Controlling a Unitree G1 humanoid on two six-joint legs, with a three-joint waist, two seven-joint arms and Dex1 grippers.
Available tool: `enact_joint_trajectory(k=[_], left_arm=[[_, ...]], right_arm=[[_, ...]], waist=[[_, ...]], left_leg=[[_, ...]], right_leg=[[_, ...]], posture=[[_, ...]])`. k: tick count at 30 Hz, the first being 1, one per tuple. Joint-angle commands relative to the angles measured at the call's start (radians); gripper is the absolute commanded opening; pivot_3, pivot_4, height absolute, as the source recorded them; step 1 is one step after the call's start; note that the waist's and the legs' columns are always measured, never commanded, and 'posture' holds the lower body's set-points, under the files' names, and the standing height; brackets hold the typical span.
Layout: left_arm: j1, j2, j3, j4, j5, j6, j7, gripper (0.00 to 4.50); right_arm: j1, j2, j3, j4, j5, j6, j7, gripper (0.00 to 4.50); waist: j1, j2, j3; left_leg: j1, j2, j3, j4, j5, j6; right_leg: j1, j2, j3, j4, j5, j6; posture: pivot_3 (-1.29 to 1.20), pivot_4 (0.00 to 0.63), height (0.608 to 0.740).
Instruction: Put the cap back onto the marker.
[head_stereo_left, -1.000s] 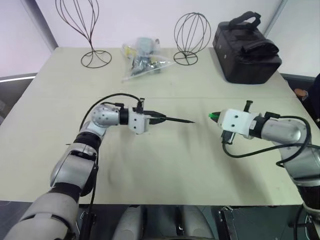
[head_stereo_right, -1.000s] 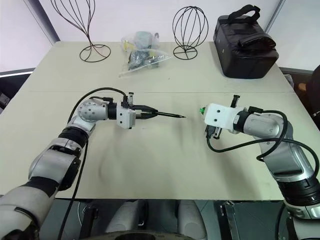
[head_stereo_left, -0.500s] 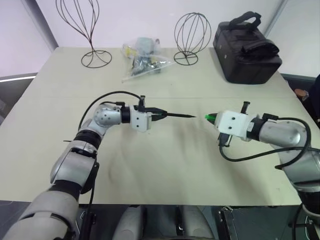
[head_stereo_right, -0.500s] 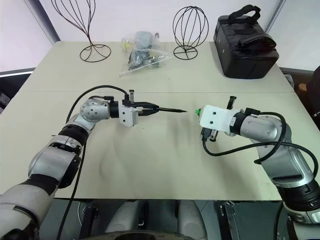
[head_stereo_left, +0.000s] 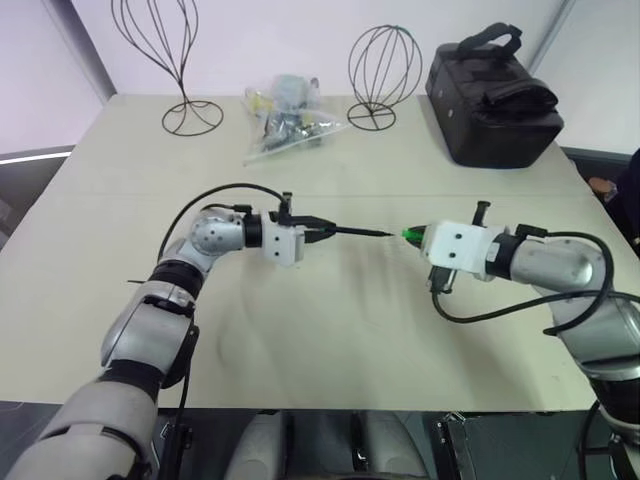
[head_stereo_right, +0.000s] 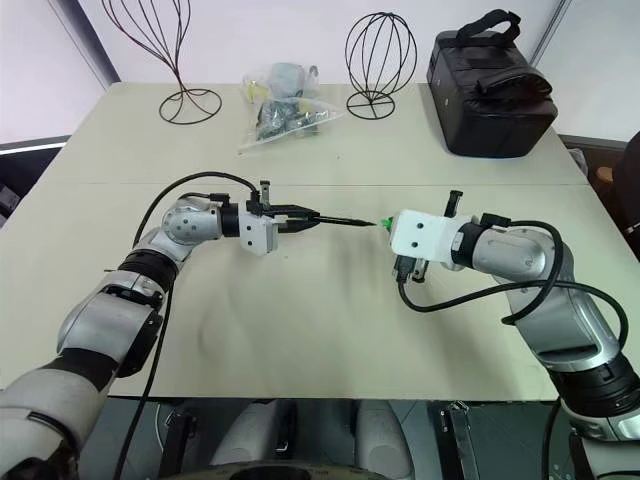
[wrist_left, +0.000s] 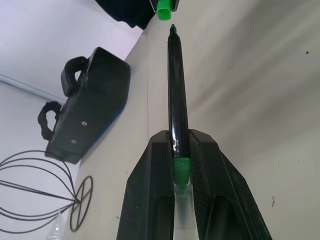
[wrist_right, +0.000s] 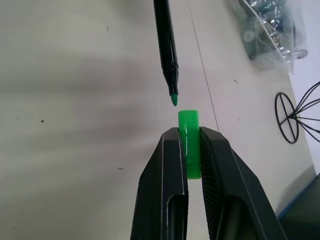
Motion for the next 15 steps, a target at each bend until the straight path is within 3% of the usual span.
enact_joint_trajectory(k=[1,15], left_arm=[[-0.02,0.0,0.003,-0.012,-0.012,-0.016,0.015,0.0],[-0.026,-0.002,-0.003,-0.011,-0.011,-0.016,0.029,0.0]], right_arm=[[-0.02,0.005,-0.002,-0.025,0.004,-0.005,-0.005,0.04],[-0.019,0.008,0.006,-0.027,0.01,0.002,-0.006,0.04]], waist=[[0.0,0.0,0.0],[0.0,0.0,0.0]], left_leg=[[0.0,0.0,0.0,0.0,0.0,0.0],[0.0,0.0,0.0,0.0,0.0,0.0]], right_leg=[[0.0,0.0,0.0,0.0,0.0,0.0],[0.0,0.0,0.0,0.0,0.0,0.0]], posture=[[0.0,0.15,0.74],[0.0,0.15,0.74]])
